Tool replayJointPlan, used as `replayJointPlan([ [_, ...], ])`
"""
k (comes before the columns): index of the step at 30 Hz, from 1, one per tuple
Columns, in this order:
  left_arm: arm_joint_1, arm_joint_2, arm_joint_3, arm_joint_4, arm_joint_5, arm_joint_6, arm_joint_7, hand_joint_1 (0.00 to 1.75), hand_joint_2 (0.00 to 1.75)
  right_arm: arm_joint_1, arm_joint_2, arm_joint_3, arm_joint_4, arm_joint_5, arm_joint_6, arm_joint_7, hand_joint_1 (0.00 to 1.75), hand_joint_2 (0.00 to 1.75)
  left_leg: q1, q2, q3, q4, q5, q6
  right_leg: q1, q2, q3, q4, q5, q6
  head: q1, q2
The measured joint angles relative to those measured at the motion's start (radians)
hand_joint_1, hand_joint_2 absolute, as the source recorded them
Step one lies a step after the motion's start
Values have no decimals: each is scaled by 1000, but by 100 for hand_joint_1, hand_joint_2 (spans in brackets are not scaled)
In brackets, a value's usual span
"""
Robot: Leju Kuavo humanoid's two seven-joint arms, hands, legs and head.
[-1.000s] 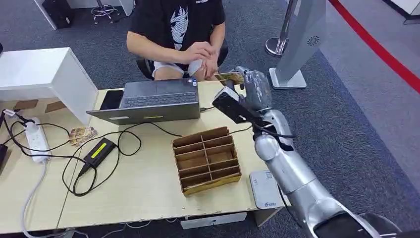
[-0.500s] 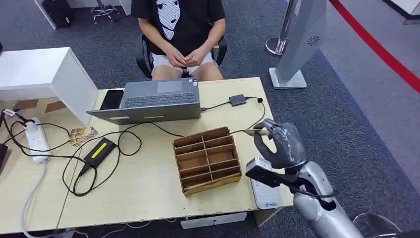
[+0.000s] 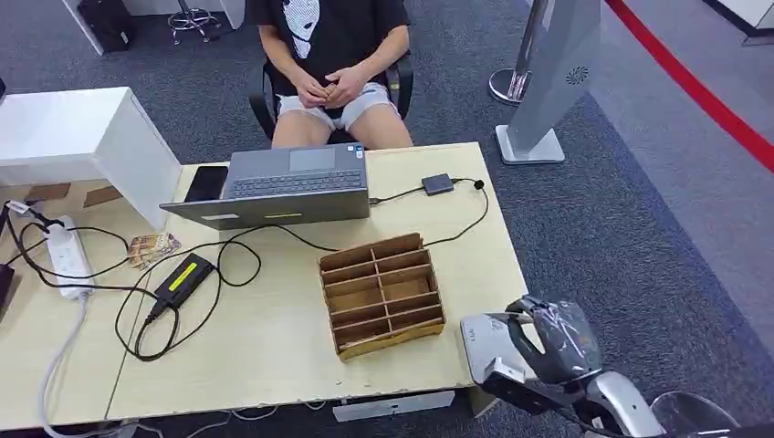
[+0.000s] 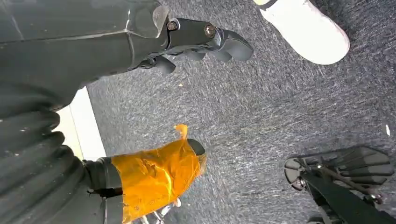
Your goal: Pass the card to the sensor for recognition and then transmit it.
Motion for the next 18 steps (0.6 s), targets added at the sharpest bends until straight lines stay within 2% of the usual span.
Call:
replayJointPlan([
  [6,-2,0,0,0,-18,-8,0,0,175,-25,1,41,55,84,29,46,175,175,0,0,0,0,0,0,0,0,0,0,0,0,0,0],
  [18,-3,2,0,0,-50,-13,0,0,175,-78,2,132,143,121,50,85,175,175,0,0,0,0,0,0,0,0,0,0,0,0,0,0],
])
